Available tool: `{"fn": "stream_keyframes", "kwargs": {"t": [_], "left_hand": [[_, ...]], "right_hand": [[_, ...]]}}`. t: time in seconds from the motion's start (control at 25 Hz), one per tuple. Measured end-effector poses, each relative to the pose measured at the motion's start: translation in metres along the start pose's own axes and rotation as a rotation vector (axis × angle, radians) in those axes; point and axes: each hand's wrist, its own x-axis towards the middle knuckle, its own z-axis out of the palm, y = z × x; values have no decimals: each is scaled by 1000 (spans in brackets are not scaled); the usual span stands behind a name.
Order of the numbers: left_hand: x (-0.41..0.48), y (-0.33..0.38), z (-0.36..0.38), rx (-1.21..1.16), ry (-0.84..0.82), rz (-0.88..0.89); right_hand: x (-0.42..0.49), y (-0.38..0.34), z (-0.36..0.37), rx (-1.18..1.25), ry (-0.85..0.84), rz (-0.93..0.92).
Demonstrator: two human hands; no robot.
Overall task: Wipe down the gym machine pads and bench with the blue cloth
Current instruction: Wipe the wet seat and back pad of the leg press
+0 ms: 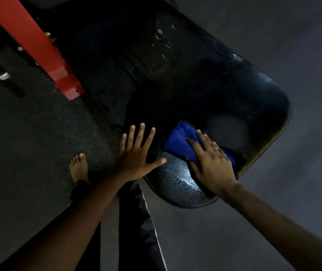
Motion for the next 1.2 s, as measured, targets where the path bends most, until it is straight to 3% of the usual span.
{"fn": "stream_keyframes", "kwargs": {"t": [0.08, 0.28, 0.36, 0.44, 0.52, 0.6, 0.68, 0.88, 1.0, 1.2], "left_hand": [[0, 0, -1, -38, 43, -5], [2, 18, -9, -202, 106, -104], [11, 32, -13, -201, 112, -100], [23, 45, -12, -159, 124, -70], [37, 51, -14, -145, 149, -75], [51, 55, -20, -146, 183, -70], [61, 60, -26, -142, 157, -59], [71, 74, -22, -114, 15, -102], [70, 72, -21, -148, -6, -114], [73, 74, -23, -204, 59, -137]], "right_hand": [[17, 34, -12, -14, 59, -6], [126, 140, -54, 17, 237, 551], [143, 126, -59, 45, 276, 614], [131, 91, -46, 35, 216, 480], [94, 55, -24, -9, 96, 210], [72, 57, -15, -45, 33, 81], [89, 88, -27, -72, 86, 140], [180, 192, -68, -8, 203, 497], [208, 176, -69, 31, 252, 544], [138, 98, -25, -27, 101, 31]]}}
